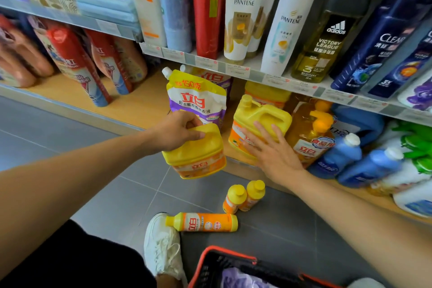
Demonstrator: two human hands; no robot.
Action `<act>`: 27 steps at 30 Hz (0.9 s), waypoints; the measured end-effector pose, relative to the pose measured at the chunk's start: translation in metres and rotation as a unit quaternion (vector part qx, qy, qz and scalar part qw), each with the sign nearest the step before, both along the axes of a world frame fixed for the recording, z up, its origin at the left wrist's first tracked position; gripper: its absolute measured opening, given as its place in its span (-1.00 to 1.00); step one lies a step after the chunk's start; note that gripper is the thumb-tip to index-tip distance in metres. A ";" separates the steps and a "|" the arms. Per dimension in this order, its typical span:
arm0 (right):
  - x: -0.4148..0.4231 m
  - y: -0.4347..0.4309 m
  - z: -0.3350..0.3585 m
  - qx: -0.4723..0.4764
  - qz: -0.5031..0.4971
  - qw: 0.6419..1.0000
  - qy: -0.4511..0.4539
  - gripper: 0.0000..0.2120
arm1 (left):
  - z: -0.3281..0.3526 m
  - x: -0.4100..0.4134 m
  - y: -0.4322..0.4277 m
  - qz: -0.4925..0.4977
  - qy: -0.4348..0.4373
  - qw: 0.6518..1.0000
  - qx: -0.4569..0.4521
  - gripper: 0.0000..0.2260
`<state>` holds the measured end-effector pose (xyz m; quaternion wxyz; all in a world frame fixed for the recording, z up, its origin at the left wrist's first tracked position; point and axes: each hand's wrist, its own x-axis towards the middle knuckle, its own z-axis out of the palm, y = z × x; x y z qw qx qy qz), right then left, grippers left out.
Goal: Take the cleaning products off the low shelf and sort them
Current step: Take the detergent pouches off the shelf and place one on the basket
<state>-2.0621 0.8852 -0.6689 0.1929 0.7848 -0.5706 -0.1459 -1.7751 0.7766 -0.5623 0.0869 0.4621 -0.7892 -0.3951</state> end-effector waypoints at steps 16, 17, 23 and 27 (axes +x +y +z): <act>-0.032 -0.037 -0.004 -0.035 -0.011 0.992 0.117 -0.45 | 0.001 -0.015 -0.001 0.010 0.070 0.997 0.020 -0.82; -0.032 -0.038 -0.004 -0.034 -0.012 0.992 0.121 -0.48 | 0.002 -0.016 -0.001 0.007 0.071 0.997 0.020 -0.83; -0.021 -0.037 0.008 -0.040 -0.036 0.963 -0.264 -0.60 | 0.012 -0.029 -0.003 -0.032 0.080 0.996 -0.001 -0.84; 0.011 -0.026 0.027 0.094 -0.116 0.754 -0.640 -0.12 | 0.018 -0.052 -0.004 -0.064 0.090 0.994 -0.019 -0.84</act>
